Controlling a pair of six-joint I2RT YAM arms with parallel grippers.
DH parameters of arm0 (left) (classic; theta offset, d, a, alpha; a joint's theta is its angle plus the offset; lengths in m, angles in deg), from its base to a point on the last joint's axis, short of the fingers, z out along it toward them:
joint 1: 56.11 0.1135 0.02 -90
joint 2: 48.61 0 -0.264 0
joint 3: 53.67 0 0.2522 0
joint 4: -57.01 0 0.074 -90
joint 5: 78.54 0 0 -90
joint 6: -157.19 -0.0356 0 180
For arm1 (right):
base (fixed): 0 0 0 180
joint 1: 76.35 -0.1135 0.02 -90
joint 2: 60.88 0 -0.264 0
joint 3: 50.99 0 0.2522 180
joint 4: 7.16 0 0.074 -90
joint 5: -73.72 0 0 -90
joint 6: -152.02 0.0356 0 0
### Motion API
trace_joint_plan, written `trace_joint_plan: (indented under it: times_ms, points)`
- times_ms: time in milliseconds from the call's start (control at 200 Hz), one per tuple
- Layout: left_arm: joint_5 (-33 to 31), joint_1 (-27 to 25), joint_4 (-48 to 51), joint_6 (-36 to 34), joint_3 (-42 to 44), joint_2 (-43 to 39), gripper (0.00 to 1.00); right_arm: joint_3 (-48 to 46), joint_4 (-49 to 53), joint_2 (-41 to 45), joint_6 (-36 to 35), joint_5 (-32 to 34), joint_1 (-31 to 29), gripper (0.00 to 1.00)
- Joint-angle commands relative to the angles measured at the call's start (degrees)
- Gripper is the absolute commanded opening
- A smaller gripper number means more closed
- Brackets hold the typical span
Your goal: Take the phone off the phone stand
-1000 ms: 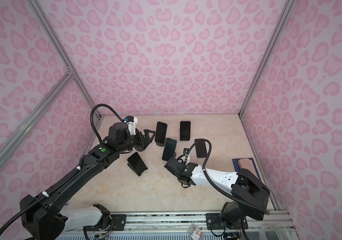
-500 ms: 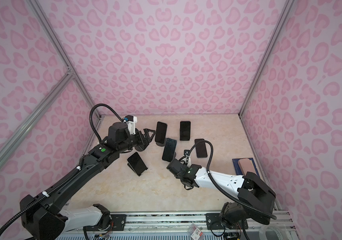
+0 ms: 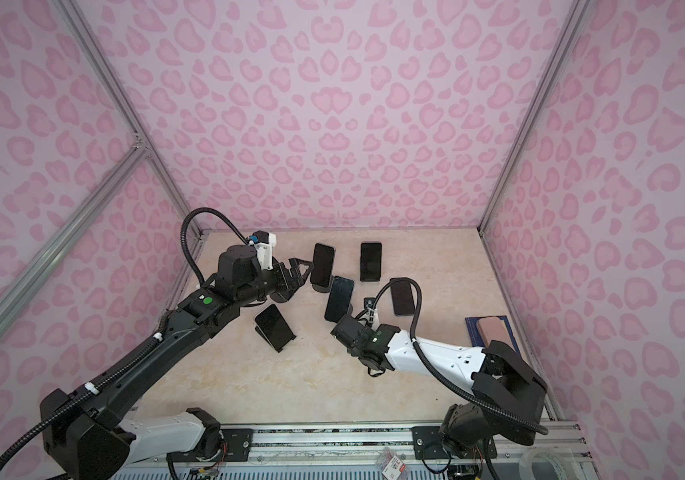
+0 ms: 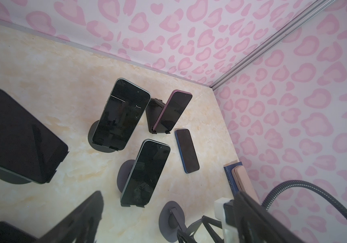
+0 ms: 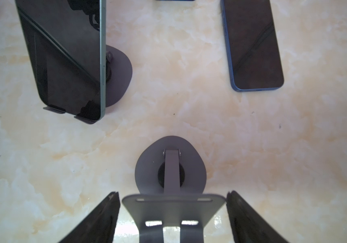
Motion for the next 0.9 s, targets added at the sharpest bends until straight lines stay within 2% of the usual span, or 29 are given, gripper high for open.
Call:
trace_joint_plan:
  times_ms: [0,180,410,600,755,900]
  points:
    - [0.0,0.0,-2.0,-0.2,0.2,0.2,1.0,1.0,-0.1,-1.7,2.0,4.0,0.0,0.84]
    - [-0.1,-0.1,-1.9,-0.2,0.2,0.1,1.0,-1.2,-0.9,-1.3,2.6,7.5,0.5,0.79]
    - [0.4,-0.1,-2.0,0.0,0.1,0.4,1.0,-6.0,-4.0,3.2,-3.1,3.4,0.9,0.76]
    - [0.4,-0.1,-2.2,0.0,0.1,0.7,1.0,-7.0,-8.7,5.5,-11.0,-2.2,1.5,0.77]
    - [0.0,-0.1,-2.0,-0.2,0.2,0.7,0.99,-6.0,-6.8,5.3,-8.9,-0.6,3.2,0.74]
    - [-0.1,-0.2,-2.0,-0.2,0.2,0.8,0.99,-5.7,-5.0,3.9,-5.8,3.5,3.1,0.7]
